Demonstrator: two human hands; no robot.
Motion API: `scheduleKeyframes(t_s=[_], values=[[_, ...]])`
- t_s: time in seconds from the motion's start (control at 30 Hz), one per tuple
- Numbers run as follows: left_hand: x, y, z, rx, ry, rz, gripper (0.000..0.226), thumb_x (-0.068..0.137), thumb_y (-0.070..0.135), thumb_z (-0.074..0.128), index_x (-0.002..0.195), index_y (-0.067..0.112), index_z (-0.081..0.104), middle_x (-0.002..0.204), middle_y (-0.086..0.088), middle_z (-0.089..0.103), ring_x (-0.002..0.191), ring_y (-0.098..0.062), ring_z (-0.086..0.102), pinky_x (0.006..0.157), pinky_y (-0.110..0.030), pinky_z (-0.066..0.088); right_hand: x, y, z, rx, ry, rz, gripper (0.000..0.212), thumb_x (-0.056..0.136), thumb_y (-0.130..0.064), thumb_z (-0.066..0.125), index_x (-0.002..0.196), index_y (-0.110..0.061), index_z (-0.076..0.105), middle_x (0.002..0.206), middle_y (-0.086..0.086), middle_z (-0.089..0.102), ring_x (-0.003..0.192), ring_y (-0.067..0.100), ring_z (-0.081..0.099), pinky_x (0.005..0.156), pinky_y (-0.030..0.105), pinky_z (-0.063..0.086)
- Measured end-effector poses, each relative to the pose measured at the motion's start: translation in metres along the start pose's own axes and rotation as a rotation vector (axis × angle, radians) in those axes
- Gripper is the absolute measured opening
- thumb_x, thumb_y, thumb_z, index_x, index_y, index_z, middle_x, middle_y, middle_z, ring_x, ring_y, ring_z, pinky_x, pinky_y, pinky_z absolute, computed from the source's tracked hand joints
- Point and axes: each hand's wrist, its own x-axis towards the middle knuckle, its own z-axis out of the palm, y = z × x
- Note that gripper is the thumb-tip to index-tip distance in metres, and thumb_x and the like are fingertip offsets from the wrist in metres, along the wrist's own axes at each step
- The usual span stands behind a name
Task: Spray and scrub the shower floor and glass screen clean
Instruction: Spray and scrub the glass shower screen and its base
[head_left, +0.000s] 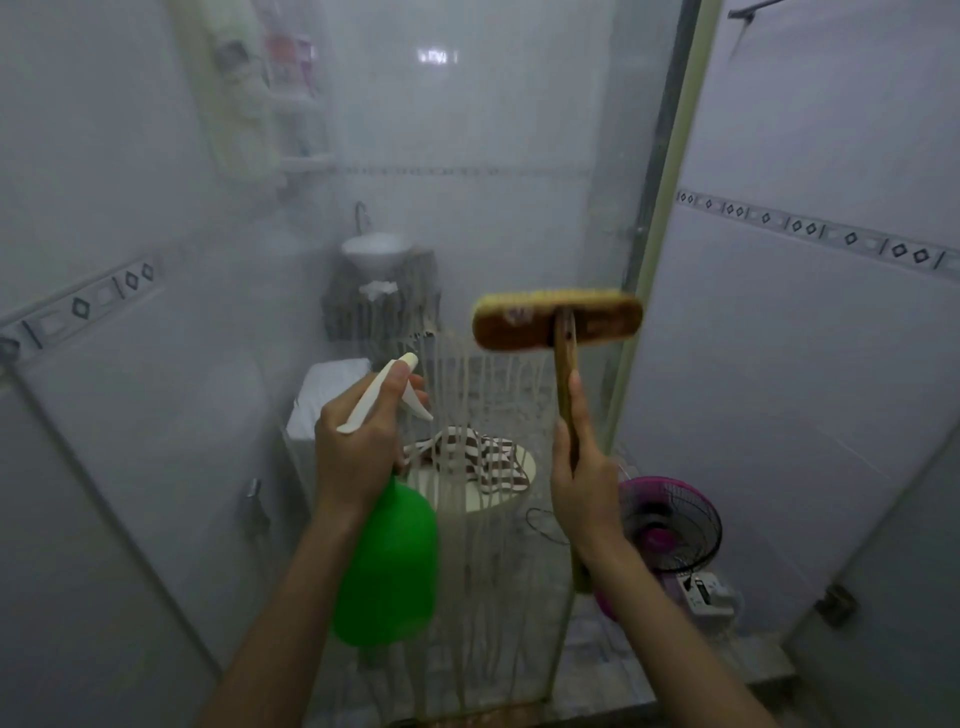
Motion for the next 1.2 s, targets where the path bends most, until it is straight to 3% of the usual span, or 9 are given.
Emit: scheduleKeyframes(t_s=[0.1, 0.3, 0.47, 0.63, 0.73, 0.83, 0.93, 1.1, 1.2], values=[[-0.007, -0.004, -0.009, 0.011, 0.014, -0.016, 0.027, 0.099, 0.031, 0.062, 0.077, 0.028, 0.077, 0.072, 0.004, 0.076, 0.037, -0.006, 0.048, 0.042, -0.023, 0.042, -0.057, 0.013, 0.006, 0.034, -0.107, 0.131, 0.056, 0.100, -0.035, 0.034, 0.148, -0.054, 0.011, 0.074, -0.028, 0.030, 0.045, -0.003, 0.038, 0.046, 0.007, 0.033], [-0.007, -0.010, -0.022, 0.022, 0.054, -0.046, 0.029, 0.099, 0.035, 0.063, 0.080, 0.018, 0.077, 0.075, -0.009, 0.076, 0.033, -0.013, 0.044, 0.042, -0.022, 0.040, 0.031, -0.027, -0.001, 0.019, -0.023, -0.058, 0.054, 0.104, -0.021, 0.038, 0.150, -0.038, 0.015, 0.051, -0.006, 0.033, 0.040, 0.011, 0.031, 0.039, 0.020, 0.025], [-0.015, -0.008, -0.028, 0.006, 0.066, -0.036, 0.028, 0.099, 0.031, 0.063, 0.078, 0.019, 0.077, 0.079, -0.020, 0.074, 0.031, -0.013, 0.041, 0.039, -0.019, 0.037, -0.046, 0.003, 0.016, -0.031, -0.110, 0.042, 0.054, 0.101, -0.041, 0.032, 0.150, -0.049, 0.011, 0.049, -0.009, 0.033, 0.037, 0.009, 0.030, 0.037, 0.023, 0.027], [-0.019, -0.004, -0.035, -0.029, 0.080, -0.041, 0.030, 0.100, 0.027, 0.062, 0.074, 0.034, 0.075, 0.072, 0.004, 0.076, 0.031, -0.010, 0.041, 0.036, -0.019, 0.036, 0.009, -0.046, 0.020, -0.016, -0.123, -0.064, 0.058, 0.103, -0.023, 0.040, 0.153, -0.036, 0.013, 0.048, -0.008, 0.034, 0.038, 0.012, 0.034, 0.037, 0.018, 0.025], [-0.022, -0.006, -0.038, -0.004, 0.106, -0.059, 0.038, 0.099, 0.030, 0.062, 0.066, 0.041, 0.077, 0.073, -0.006, 0.075, 0.032, -0.012, 0.042, 0.036, -0.019, 0.036, 0.055, -0.074, 0.026, -0.041, -0.059, -0.212, 0.057, 0.104, -0.021, 0.040, 0.152, -0.031, 0.010, 0.048, -0.006, 0.035, 0.035, 0.012, 0.034, 0.036, 0.023, 0.032], [-0.024, -0.006, -0.047, -0.010, 0.123, -0.070, 0.039, 0.101, 0.031, 0.061, 0.069, 0.046, 0.078, 0.077, -0.011, 0.075, 0.032, -0.013, 0.043, 0.037, -0.019, 0.036, 0.006, -0.045, 0.031, -0.091, -0.112, -0.154, 0.061, 0.103, -0.020, 0.043, 0.153, -0.035, 0.011, 0.050, -0.009, 0.035, 0.035, 0.010, 0.032, 0.035, 0.023, 0.027], [-0.025, -0.003, -0.056, -0.018, 0.134, -0.061, 0.039, 0.102, 0.028, 0.060, 0.070, 0.041, 0.078, 0.080, -0.009, 0.077, 0.031, -0.013, 0.041, 0.035, -0.019, 0.035, -0.038, -0.028, 0.031, -0.082, -0.189, -0.071, 0.066, 0.101, -0.017, 0.047, 0.153, -0.037, 0.011, 0.053, -0.014, 0.033, 0.038, 0.005, 0.030, 0.038, 0.021, 0.024], [-0.028, -0.004, -0.065, 0.064, 0.148, -0.059, 0.025, 0.100, 0.031, 0.062, 0.080, 0.033, 0.077, 0.082, -0.004, 0.078, 0.032, -0.015, 0.043, 0.037, -0.021, 0.036, 0.036, -0.086, 0.055, -0.028, -0.115, -0.235, 0.054, 0.104, -0.029, 0.034, 0.153, -0.030, 0.009, 0.049, -0.001, 0.038, 0.036, 0.018, 0.037, 0.035, 0.030, 0.032], [-0.026, -0.004, -0.071, 0.076, 0.161, -0.056, 0.024, 0.100, 0.033, 0.061, 0.083, 0.031, 0.076, 0.084, -0.002, 0.079, 0.033, -0.017, 0.044, 0.037, -0.021, 0.038, 0.010, -0.058, 0.058, -0.109, -0.158, -0.224, 0.058, 0.104, -0.021, 0.041, 0.154, -0.029, 0.012, 0.051, -0.006, 0.033, 0.036, 0.010, 0.031, 0.034, 0.024, 0.026]])
